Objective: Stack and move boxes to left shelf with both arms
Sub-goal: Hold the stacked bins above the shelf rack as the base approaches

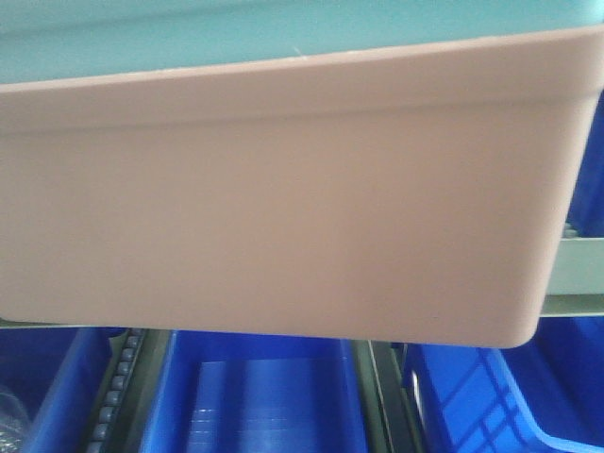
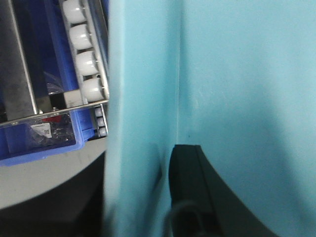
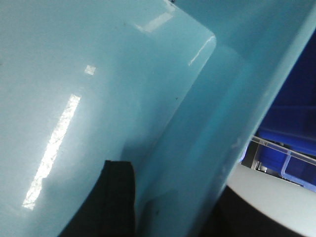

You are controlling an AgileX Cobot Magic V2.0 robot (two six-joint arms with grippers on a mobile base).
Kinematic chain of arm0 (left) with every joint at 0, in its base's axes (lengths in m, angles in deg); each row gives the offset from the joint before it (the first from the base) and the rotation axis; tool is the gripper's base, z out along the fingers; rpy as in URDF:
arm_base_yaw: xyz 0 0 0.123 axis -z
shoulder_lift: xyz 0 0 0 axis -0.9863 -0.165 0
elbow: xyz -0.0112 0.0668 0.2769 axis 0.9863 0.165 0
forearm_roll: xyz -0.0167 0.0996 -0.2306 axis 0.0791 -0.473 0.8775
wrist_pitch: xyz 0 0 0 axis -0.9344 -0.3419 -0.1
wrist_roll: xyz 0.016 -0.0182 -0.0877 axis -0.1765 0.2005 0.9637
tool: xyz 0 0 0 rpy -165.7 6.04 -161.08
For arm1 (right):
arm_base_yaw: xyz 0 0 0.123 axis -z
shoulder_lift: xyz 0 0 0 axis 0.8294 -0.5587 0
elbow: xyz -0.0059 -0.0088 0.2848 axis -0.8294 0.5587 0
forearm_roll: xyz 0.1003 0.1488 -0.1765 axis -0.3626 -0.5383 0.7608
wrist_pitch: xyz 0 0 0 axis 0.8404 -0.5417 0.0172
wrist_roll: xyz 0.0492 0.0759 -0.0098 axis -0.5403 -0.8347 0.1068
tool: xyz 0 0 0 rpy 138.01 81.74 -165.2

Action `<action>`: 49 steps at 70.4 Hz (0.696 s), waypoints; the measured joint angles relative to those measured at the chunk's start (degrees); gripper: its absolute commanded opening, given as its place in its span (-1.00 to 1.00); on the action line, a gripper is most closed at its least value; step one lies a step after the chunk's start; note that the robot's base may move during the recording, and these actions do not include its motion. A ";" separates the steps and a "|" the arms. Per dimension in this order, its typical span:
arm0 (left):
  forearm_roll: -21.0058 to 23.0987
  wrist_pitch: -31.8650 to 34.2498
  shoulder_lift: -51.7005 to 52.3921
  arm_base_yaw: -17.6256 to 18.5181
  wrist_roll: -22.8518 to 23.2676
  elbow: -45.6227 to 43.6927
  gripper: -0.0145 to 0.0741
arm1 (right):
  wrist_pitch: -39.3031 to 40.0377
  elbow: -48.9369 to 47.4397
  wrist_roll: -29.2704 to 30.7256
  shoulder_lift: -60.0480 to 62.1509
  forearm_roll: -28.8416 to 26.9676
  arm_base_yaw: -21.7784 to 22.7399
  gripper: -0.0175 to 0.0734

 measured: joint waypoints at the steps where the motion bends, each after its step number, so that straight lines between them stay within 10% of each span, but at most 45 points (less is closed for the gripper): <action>1: 0.00 0.00 0.00 0.00 0.00 0.00 -0.68 | 0.00 0.00 0.00 0.00 0.00 0.00 -0.53; 49: 0.00 0.00 0.00 0.00 0.00 0.00 -0.68 | 0.00 0.00 0.00 0.00 0.00 0.00 -0.53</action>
